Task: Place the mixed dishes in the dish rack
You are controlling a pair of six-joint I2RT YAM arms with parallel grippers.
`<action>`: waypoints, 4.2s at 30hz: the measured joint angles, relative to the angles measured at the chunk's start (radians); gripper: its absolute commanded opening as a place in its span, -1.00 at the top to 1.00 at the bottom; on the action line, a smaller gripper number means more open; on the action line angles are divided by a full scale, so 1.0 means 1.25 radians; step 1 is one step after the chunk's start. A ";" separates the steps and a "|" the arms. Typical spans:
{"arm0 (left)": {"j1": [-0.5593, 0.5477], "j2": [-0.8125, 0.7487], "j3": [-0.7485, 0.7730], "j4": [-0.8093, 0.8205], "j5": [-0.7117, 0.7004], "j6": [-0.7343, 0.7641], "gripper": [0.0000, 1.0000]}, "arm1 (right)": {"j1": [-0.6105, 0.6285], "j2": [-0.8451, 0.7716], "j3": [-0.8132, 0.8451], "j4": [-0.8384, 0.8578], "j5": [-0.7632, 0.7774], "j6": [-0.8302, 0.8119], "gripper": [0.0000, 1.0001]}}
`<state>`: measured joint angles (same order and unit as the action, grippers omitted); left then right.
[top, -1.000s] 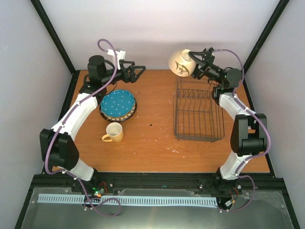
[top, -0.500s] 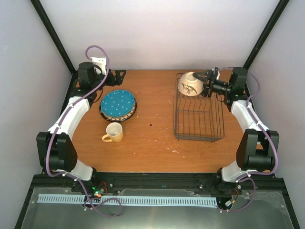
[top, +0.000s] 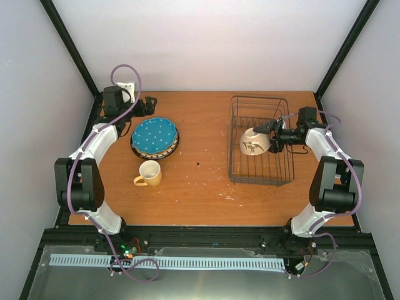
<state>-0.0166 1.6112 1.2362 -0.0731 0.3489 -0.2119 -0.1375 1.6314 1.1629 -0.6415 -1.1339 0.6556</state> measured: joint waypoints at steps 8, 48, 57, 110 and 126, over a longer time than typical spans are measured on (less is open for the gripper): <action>0.020 0.082 0.064 -0.012 0.008 0.000 -0.99 | -0.005 0.073 0.007 -0.092 0.011 -0.098 0.94; 0.035 0.177 0.173 -0.046 -0.001 0.011 -0.99 | 0.080 0.298 0.129 -0.226 0.081 -0.283 0.94; 0.036 0.176 0.173 -0.047 -0.013 0.018 -0.99 | 0.089 0.315 0.175 -0.277 0.112 -0.320 0.94; 0.036 0.117 0.185 -0.041 0.000 0.029 -0.99 | 0.091 0.290 0.239 -0.405 0.382 -0.401 -1.00; 0.036 0.103 0.185 -0.047 -0.024 0.045 -0.99 | 0.091 0.256 0.291 -0.459 0.505 -0.395 -1.00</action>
<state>0.0284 1.7393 1.4673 -0.1318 0.3191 -0.1562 -0.0238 1.9514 1.5261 -1.2156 -0.5026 0.1616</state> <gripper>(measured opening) 0.998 0.999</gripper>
